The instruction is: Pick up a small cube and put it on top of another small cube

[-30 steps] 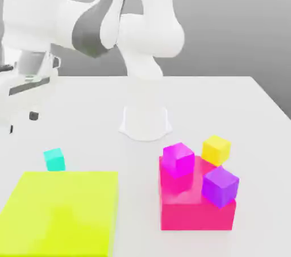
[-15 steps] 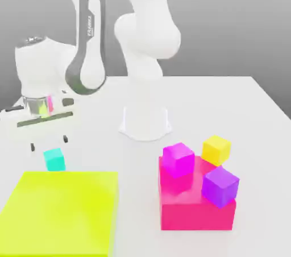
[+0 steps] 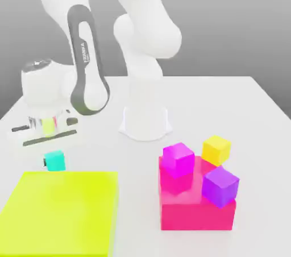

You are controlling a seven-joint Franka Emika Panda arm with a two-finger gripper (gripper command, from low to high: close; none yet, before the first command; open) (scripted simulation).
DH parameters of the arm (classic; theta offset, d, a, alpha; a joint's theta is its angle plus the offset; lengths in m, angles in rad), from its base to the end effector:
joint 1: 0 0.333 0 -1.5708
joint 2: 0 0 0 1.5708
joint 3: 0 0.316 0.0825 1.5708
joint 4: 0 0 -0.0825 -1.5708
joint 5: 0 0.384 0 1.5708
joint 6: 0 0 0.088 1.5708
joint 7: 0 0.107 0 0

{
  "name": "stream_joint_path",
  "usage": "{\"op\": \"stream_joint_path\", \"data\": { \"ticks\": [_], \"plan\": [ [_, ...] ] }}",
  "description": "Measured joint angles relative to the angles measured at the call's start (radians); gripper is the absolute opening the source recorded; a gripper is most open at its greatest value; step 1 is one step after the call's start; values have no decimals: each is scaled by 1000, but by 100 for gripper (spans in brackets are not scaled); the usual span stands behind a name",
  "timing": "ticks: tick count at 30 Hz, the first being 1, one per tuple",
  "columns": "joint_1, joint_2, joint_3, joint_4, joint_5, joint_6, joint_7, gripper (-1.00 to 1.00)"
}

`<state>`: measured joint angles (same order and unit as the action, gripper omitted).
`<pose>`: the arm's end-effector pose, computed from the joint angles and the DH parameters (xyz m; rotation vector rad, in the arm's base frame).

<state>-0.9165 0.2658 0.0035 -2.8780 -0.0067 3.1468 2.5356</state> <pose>0.2039 -0.2627 0.1253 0.4697 3.1034 -0.0022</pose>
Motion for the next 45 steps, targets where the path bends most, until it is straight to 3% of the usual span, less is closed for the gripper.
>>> {"op": "stream_joint_path", "data": {
  "ticks": [15, 21, 28, 36, 45],
  "plan": [
    [-27, -294, 37, -50, 16, -243, -5, -100],
    [150, -380, 193, 51, 41, -409, 163, -100],
    [352, -456, 451, 185, 134, -602, 346, -100],
    [175, -613, 1082, 317, 432, -796, 362, -100],
    [-129, -551, 1460, 301, 473, -659, 362, -100]
  ]
}}
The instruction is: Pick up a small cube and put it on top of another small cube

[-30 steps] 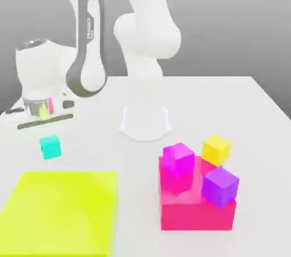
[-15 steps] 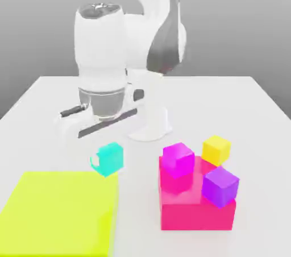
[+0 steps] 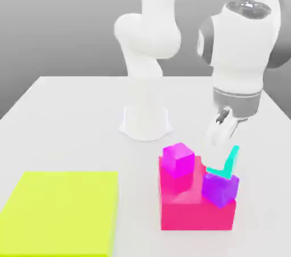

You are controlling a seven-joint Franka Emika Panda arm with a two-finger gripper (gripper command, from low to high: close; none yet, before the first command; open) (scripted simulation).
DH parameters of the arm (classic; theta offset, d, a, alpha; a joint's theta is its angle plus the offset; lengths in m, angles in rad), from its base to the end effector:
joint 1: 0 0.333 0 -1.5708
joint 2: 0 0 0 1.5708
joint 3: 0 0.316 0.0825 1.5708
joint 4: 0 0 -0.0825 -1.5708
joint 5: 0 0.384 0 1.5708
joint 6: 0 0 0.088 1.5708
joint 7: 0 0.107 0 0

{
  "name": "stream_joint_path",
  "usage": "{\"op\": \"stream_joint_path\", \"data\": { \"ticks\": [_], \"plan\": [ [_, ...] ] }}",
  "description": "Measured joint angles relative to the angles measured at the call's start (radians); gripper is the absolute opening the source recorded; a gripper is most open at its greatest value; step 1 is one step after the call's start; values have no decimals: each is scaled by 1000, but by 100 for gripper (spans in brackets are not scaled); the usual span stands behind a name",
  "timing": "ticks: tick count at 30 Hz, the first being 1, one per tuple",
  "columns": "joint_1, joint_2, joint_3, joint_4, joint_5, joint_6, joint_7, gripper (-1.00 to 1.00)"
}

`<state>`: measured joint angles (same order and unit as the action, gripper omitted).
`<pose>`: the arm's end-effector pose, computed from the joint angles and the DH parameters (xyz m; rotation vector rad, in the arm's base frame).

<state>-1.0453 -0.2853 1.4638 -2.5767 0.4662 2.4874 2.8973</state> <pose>0.4089 0.1575 0.2710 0.4337 -3.1092 0.0117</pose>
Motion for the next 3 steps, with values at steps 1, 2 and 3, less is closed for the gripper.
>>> {"op": "stream_joint_path", "data": {
  "ticks": [1, 2, 3],
  "plan": [
    [-32, 9, 36, -4, 1, 18, 0, 100],
    [-32, 9, 36, -4, 1, 18, 0, 100],
    [-32, 9, 36, -4, 1, 18, 0, 100]
  ]
}}
